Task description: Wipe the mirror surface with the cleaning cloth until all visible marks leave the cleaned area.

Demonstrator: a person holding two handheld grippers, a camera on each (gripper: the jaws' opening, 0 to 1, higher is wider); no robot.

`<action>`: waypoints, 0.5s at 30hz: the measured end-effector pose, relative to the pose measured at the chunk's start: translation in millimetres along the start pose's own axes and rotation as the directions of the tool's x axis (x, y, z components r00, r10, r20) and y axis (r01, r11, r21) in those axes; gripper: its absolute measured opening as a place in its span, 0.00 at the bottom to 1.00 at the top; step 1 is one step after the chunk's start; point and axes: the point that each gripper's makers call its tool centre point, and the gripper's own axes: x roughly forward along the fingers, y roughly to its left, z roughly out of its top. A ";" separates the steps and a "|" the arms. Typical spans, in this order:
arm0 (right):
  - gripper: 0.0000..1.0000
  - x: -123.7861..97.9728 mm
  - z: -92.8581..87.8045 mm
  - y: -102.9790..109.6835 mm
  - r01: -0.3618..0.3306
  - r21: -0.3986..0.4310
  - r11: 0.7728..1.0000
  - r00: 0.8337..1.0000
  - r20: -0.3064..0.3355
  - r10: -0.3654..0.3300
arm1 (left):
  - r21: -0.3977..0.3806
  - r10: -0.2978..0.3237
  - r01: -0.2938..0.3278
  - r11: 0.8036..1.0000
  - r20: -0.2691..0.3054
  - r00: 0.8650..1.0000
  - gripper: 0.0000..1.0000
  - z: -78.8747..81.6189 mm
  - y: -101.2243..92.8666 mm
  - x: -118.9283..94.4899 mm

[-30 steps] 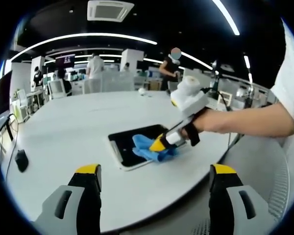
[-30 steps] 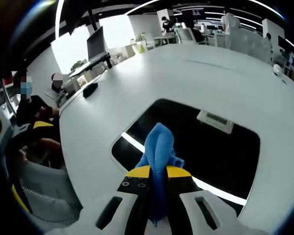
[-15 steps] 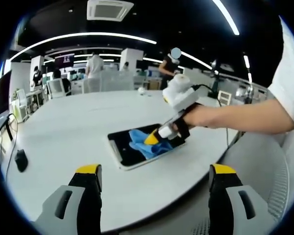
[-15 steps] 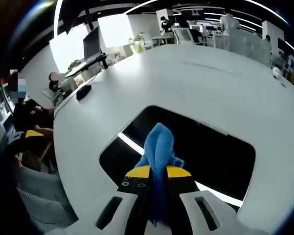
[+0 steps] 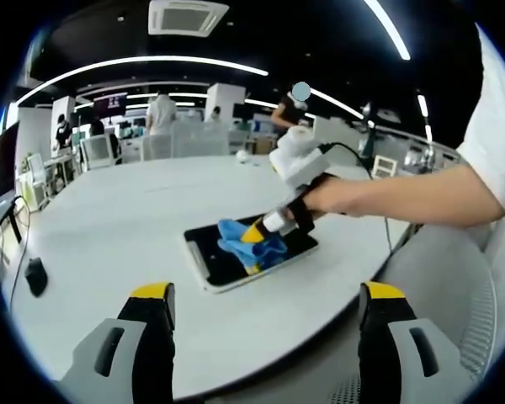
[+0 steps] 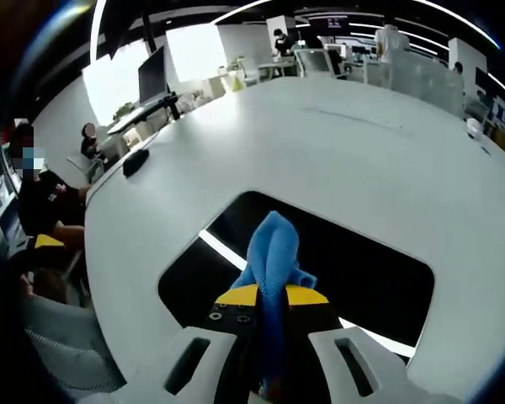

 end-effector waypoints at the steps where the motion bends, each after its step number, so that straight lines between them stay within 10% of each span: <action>1: 0.05 1.0 1.1 -1.5 0.002 0.001 1.000 1.000 0.001 -0.002 | -0.001 0.000 0.000 1.000 0.000 1.000 0.91 0.1 0.0 0.0; 15: 0.05 11.0 15.3 -11.0 0.026 0.012 1.000 1.000 0.013 -0.027 | 0.000 0.009 -0.009 1.000 0.017 1.000 0.92 2.8 1.4 -0.3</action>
